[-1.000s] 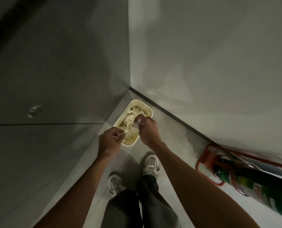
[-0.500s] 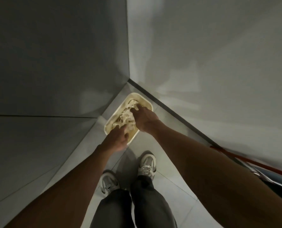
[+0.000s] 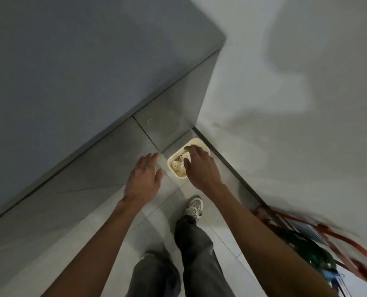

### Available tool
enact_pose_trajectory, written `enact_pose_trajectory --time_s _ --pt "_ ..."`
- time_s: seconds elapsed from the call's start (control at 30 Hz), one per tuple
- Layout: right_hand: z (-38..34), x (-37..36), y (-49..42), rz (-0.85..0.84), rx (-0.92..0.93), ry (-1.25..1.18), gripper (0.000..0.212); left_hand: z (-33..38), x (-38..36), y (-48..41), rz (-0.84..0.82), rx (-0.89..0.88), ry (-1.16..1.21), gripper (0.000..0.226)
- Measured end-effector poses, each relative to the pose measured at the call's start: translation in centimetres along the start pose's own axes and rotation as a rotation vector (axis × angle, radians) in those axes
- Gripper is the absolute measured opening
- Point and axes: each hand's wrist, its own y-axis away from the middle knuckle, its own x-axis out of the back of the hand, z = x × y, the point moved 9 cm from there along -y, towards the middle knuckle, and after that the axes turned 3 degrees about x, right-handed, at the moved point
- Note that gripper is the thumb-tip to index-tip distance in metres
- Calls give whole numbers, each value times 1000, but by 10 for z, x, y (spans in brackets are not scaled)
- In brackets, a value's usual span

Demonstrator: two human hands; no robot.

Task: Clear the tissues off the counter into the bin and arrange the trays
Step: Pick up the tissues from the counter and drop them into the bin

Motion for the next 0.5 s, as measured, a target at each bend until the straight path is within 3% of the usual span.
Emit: enact_pose_trajectory --time_s 0.23,0.5 --pt "-155 80 144 163 100 -209 32 -33 101 170 227 -20 267 44" --pt "-317 104 255 214 351 -286 31 -115 217 373 517 96 381 39"
